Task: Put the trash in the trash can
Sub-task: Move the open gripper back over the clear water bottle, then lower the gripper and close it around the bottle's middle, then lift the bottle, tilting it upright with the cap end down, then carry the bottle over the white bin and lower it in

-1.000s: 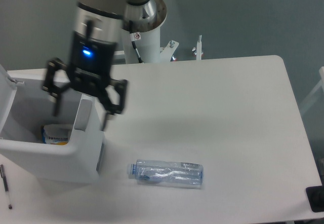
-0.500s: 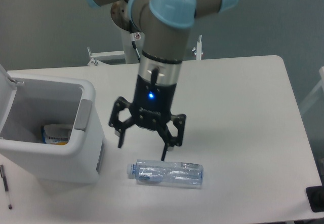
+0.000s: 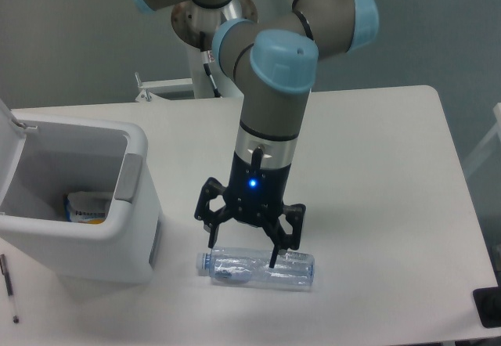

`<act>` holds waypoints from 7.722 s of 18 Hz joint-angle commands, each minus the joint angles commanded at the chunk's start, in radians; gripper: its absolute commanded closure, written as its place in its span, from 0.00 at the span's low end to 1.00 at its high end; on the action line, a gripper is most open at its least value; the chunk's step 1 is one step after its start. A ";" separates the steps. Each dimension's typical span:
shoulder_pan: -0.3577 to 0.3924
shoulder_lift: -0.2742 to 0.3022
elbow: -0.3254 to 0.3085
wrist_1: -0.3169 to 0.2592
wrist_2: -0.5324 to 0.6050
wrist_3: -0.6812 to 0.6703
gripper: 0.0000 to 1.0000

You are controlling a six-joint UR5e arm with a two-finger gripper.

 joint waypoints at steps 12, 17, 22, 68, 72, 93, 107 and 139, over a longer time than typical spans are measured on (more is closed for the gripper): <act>-0.003 -0.026 -0.100 -0.005 0.064 0.374 0.00; -0.008 -0.049 -0.133 0.003 0.064 0.459 0.00; -0.021 -0.069 -0.146 0.000 0.066 0.562 0.00; -0.141 -0.258 -0.080 -0.002 0.284 0.517 0.30; -0.141 -0.255 -0.078 -0.002 0.284 0.497 0.37; -0.106 -0.196 0.037 -0.005 0.264 0.241 0.47; 0.055 -0.063 0.120 -0.003 -0.412 -0.132 0.46; -0.116 0.087 0.158 0.014 -0.798 -0.158 0.46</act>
